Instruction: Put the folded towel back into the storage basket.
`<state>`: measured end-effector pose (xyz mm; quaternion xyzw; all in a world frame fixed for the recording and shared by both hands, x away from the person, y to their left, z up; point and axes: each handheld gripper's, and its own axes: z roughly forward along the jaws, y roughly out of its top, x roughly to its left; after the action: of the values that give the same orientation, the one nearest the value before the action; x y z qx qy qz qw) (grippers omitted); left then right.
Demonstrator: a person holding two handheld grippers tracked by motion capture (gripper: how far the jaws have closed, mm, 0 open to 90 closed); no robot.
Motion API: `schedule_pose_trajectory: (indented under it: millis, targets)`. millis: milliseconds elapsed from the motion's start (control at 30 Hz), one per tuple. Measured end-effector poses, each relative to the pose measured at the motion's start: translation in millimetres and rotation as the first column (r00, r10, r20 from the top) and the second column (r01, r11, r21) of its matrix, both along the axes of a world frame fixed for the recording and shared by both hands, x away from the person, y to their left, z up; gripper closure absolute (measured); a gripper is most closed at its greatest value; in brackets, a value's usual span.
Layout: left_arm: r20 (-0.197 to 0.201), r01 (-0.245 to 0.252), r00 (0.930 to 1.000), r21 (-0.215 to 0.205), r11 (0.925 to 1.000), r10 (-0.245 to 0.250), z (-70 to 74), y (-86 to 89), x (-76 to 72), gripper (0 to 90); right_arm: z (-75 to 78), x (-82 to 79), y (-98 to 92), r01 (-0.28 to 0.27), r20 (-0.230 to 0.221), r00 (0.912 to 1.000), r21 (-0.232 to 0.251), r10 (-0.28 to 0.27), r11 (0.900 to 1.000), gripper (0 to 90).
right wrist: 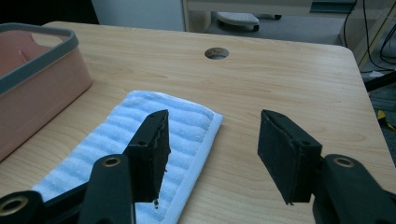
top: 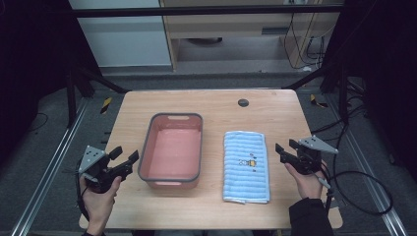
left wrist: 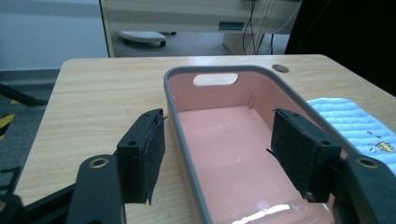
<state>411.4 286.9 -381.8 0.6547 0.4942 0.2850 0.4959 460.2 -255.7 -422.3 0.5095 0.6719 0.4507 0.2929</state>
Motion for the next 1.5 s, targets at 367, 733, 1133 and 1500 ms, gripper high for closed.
schedule_pose_trajectory:
  millis: [367, 733, 1133, 1500]
  targets:
    - [0.035, 0.05, 0.9981, 0.026, 0.9984, -0.051, 10.6, -26.7, -2.9, 36.7, 10.0, 6.0, 5.3, -0.02, 0.012, 0.9997, -0.015, 0.021, 1.0, 44.7]
    - [0.056, 0.127, 0.99, 0.044, 0.991, -0.129, 16.2, -71.5, 1.3, 37.4, 16.9, 14.2, 4.6, -0.02, 0.012, 0.9997, -0.005, 0.02, 1.0, 46.1]
    - [0.043, 0.225, 0.973, 0.048, 0.9732, -0.227, 12.3, -121.3, 5.2, 38.4, 26.1, 18.5, 5.1, -0.039, 0.043, 0.9983, -0.007, 0.04, 0.999, 46.9]
    - [0.032, 0.284, 0.9576, 0.075, 0.956, -0.286, 5.8, -157.7, 7.2, 41.1, 27.2, 24.7, 5.6, -0.052, 0.039, 0.9979, 0.001, 0.052, 0.999, 51.5]
